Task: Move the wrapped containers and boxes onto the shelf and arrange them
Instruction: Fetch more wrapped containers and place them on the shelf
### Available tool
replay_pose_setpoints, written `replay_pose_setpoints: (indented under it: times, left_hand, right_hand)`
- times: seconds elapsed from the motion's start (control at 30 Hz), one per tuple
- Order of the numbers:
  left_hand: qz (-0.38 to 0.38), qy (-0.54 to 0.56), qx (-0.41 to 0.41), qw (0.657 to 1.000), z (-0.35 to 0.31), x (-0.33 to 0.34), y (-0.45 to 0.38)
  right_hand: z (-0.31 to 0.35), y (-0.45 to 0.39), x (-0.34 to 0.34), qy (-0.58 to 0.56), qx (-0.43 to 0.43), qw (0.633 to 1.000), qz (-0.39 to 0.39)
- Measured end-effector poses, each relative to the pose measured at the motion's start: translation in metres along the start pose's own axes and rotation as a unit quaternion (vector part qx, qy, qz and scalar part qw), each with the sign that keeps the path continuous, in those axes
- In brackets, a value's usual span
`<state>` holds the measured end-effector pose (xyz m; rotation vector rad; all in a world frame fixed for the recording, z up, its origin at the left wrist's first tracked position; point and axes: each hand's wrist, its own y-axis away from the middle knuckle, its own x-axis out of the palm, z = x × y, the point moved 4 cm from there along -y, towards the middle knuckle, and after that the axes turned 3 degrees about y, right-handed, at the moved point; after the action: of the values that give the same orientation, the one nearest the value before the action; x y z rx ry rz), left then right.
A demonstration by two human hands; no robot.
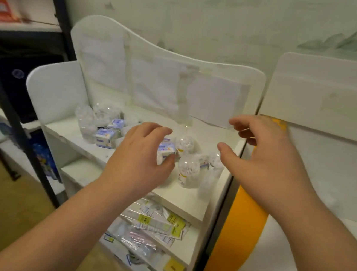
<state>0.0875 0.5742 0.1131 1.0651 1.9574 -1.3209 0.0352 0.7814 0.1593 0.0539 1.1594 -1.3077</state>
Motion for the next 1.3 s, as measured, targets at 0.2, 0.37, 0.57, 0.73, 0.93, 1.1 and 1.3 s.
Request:
replay_pose_setpoints:
  times: [0.2, 0.37, 0.57, 0.73, 0.93, 1.1, 1.3]
  left_hand:
    - [-0.004, -0.013, -0.050, 0.999, 0.053, -0.004, 0.002]
    - [0.025, -0.013, -0.087, 0.996, 0.125, 0.003, -0.012]
    - [0.053, -0.001, -0.084, 0.995, 0.221, 0.014, -0.044]
    - [0.063, 0.011, -0.067, 0.996, 0.306, 0.005, -0.073]
    - [0.076, 0.015, -0.093, 0.993, 0.401, 0.007, -0.100]
    - [0.081, 0.033, -0.122, 0.989, 0.466, 0.020, -0.139]
    - [0.155, 0.089, -0.110, 0.978, 0.509, 0.033, -0.194]
  right_hand:
    - [0.032, -0.018, 0.041, 0.019, -0.028, 0.998, 0.054]
    - [0.055, -0.026, 0.080, 0.059, -0.030, 0.993, 0.097]
    - [0.081, -0.045, 0.142, 0.054, 0.025, 0.993, 0.100]
    - [0.110, -0.076, 0.214, 0.035, 0.064, 0.992, 0.102]
    - [0.133, -0.102, 0.295, 0.028, 0.091, 0.987, 0.129]
    - [0.142, -0.113, 0.345, 0.008, 0.110, 0.986, 0.128]
    - [0.150, -0.126, 0.379, 0.010, 0.105, 0.985, 0.139]
